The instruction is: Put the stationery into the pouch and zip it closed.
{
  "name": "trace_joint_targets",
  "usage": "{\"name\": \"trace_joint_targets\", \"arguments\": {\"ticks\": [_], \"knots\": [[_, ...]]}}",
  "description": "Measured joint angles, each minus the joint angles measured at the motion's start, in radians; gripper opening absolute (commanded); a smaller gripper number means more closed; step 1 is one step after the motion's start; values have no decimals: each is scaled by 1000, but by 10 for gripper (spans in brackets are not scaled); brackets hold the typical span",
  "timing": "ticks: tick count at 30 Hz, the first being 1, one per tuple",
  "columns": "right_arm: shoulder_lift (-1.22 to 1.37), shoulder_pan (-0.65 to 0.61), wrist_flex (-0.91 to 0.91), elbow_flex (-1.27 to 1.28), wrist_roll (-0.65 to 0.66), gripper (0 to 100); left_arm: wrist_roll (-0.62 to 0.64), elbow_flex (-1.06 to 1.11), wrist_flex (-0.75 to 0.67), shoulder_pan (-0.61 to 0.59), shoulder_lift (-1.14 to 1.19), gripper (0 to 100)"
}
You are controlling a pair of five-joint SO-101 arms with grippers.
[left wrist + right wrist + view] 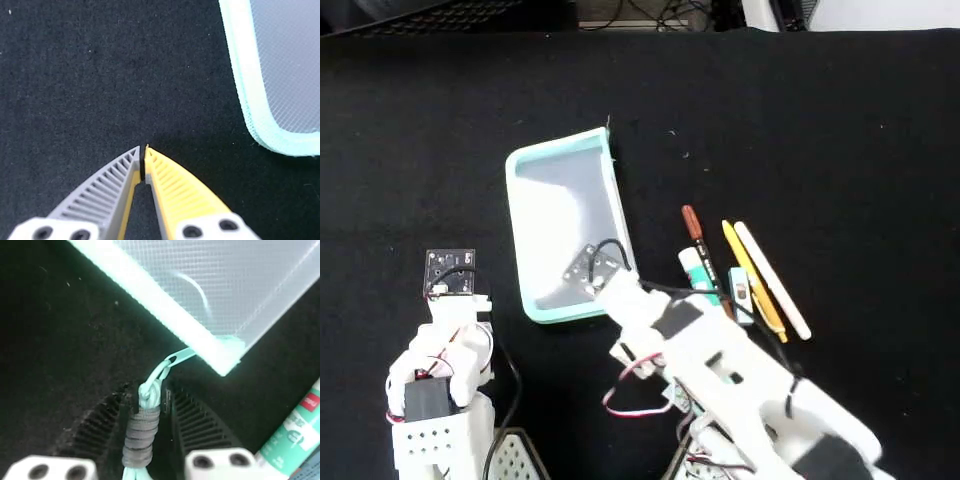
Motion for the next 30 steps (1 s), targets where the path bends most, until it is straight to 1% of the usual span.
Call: {"name": "trace_joint_targets", "arguments": {"ticks": [2, 5, 6, 13, 14, 16, 18, 21, 24, 30], "knots": [[14, 0, 0, -9, 0, 96, 0, 0, 0, 0, 0, 30], [11, 34, 2, -11, 0, 9, 0, 0, 0, 0, 0, 30], [-2, 58, 2, -11, 0, 15, 0, 0, 0, 0, 0, 30], [-180, 327, 9, -8, 0, 15, 0, 0, 0, 0, 0, 30], [-206, 347, 9, 2, 0, 16, 0, 0, 0, 0, 0, 30], [-244, 351, 9, 25, 0, 39, 0, 0, 0, 0, 0, 30], [-269, 347, 9, 41, 0, 110, 0, 0, 0, 0, 0, 30], [-281, 299, 11, 63, 2, 210, 0, 0, 0, 0, 0, 30], [-282, 259, 11, 69, 2, 208, 0, 0, 0, 0, 0, 30], [-282, 255, 11, 69, 0, 198, 0, 0, 0, 0, 0, 30]]}}
